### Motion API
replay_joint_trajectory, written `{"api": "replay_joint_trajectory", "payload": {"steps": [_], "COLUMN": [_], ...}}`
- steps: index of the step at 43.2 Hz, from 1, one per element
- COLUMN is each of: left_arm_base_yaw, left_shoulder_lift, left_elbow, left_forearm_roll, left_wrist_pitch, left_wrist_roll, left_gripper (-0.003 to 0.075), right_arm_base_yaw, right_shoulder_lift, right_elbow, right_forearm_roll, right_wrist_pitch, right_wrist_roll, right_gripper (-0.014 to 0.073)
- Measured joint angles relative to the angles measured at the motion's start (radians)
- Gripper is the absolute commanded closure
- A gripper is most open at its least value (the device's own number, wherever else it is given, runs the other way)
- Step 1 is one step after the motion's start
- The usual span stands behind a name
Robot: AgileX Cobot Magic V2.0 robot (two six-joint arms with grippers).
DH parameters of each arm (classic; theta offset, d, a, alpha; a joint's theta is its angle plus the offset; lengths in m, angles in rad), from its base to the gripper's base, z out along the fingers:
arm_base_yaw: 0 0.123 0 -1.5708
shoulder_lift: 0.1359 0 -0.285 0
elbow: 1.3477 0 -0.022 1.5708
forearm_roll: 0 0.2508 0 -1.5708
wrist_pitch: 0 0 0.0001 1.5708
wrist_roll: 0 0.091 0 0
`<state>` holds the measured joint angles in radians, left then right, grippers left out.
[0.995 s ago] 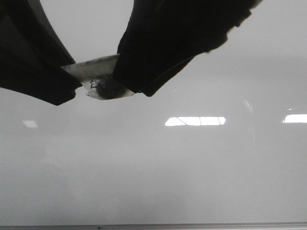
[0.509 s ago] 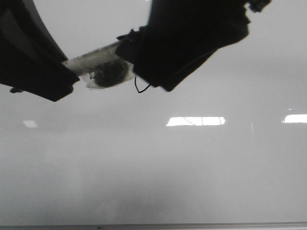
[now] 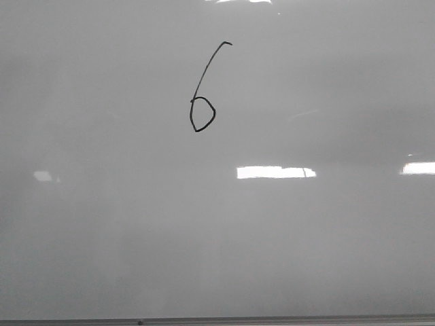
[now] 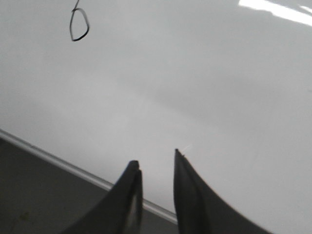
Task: Write number 6 on whiteboard
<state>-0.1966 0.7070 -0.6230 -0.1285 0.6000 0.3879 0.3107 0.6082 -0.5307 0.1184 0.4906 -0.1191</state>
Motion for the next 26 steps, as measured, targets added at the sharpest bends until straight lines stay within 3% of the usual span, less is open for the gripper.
{"api": "replay_joint_trajectory", "payload": {"steps": [4,13,26], "left_arm_base_yaw": [0.128,0.356,0.404], "left_shoulder_lift": [-0.054,-0.068,0.145], "left_elbow": [0.043,0.139,0.184], "left_forearm_roll": [0.000,-0.004,-0.026], "left_wrist_pitch": [0.004,-0.016,-0.332], "left_wrist_roll": [-0.049,-0.125,-0.137], "left_gripper": [0.0699,0.0699,0.0699], "right_arm_base_yaw": [-0.038,-0.047,-0.047], "right_shoulder_lift": [-0.089,-0.193,-0.195], "right_elbow": [0.051,0.092,0.099], "right_forearm_roll": [0.000,0.000,0.000], "right_wrist_pitch": [-0.022,-0.048,-0.057], "right_wrist_roll": [0.004,0.008,0.008], "right_gripper": [0.0662,0.0662,0.0662]}}
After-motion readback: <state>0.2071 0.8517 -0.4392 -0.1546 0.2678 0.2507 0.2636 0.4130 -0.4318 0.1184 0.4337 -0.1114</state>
